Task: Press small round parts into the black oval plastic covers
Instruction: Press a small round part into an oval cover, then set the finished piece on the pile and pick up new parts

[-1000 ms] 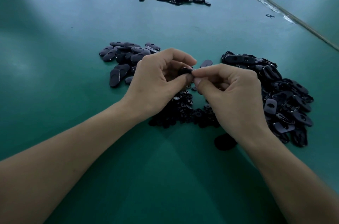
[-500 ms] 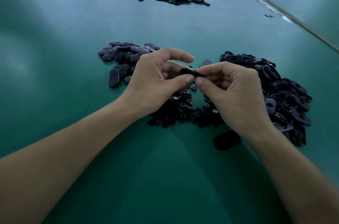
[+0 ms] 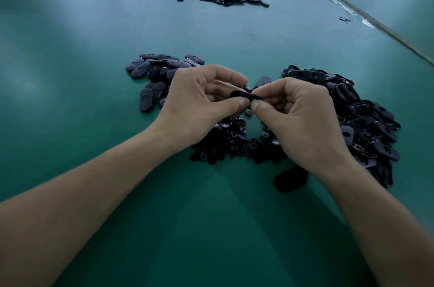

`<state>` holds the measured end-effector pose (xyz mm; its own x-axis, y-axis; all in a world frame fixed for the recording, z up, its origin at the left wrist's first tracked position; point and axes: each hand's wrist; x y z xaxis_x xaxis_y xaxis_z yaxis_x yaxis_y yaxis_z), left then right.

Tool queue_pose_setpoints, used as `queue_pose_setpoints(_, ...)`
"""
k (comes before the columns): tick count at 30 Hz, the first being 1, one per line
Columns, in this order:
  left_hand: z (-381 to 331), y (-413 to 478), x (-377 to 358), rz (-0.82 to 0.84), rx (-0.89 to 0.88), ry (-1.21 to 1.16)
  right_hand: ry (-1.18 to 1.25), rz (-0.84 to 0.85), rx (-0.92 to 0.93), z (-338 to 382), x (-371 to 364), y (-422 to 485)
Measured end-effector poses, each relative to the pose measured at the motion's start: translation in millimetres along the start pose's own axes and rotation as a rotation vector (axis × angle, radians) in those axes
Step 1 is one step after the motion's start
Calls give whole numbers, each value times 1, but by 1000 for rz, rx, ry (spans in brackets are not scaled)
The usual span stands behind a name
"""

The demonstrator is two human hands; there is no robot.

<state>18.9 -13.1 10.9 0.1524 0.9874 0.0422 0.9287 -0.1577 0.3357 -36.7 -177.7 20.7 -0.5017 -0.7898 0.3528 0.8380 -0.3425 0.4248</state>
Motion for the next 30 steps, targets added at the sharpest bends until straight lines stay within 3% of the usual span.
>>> queue_pose_setpoints(8,2,0,2,-33,-56,54,-77,1,30,2,2,1)
queue_pose_setpoints(12,6,0,1,-98,-118,58,-553,-103,76,0,14,3)
queue_pose_setpoints(15,9,1,1,-156,-142,50,-953,-49,-39,-4,28,6)
queue_pose_setpoints(17,8,2,0,-197,-144,51,-1063,-25,-122,-1,32,5)
queue_pose_setpoints(23,6,18,8,-370,-51,31,-1063,19,-164,1,33,6)
queue_pose_setpoints(30,9,32,21,-526,26,83,-918,-160,-19,0,31,8)
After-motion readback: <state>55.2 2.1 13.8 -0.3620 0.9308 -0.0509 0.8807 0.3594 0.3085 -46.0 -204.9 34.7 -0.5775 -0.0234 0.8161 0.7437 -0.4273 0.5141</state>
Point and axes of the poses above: each hand's wrist, its own y-axis towards the middle knuckle, its own x-axis out of the back of the hand, z = x × y, and after that the axes turned 12 degrees about -z, right-handed
